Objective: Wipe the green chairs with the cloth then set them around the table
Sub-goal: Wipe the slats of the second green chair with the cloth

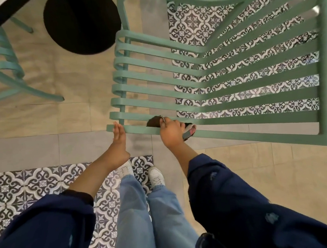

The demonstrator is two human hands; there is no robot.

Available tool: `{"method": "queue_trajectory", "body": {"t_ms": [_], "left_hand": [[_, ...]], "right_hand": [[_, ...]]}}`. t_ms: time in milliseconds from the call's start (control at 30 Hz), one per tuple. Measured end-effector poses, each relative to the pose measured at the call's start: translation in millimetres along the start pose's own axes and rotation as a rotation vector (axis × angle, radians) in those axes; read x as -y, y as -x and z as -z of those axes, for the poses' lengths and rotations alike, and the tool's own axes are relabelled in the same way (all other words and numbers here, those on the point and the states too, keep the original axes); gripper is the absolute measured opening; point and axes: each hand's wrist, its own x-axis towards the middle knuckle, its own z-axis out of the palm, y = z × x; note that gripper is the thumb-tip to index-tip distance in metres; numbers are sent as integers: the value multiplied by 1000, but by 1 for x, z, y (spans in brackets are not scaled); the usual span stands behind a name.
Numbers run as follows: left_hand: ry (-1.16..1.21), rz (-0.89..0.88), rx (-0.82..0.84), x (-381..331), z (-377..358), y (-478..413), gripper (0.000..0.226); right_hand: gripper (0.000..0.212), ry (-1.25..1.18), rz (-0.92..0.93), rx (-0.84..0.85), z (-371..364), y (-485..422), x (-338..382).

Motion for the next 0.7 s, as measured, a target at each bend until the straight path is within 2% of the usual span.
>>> {"method": "queue_trajectory", "body": {"t_ms": [300,400,467,600,700], "left_hand": [[47,-31,86,4,14,4,94],[121,-61,47,11,28,7,94],[158,-57,-19,18,33,12,94],[171,115,-201,42,41,35,89],[115,190,-221,61,56,62,86]], "right_hand": [[37,-167,65,57,-48,9,61],[35,-290,56,105,-55,16,83],[36,-421,70,150,-53,23,96],[39,-889,-9,321,-46,45,117],[45,-1015,-101,381,-47,62,131]]}}
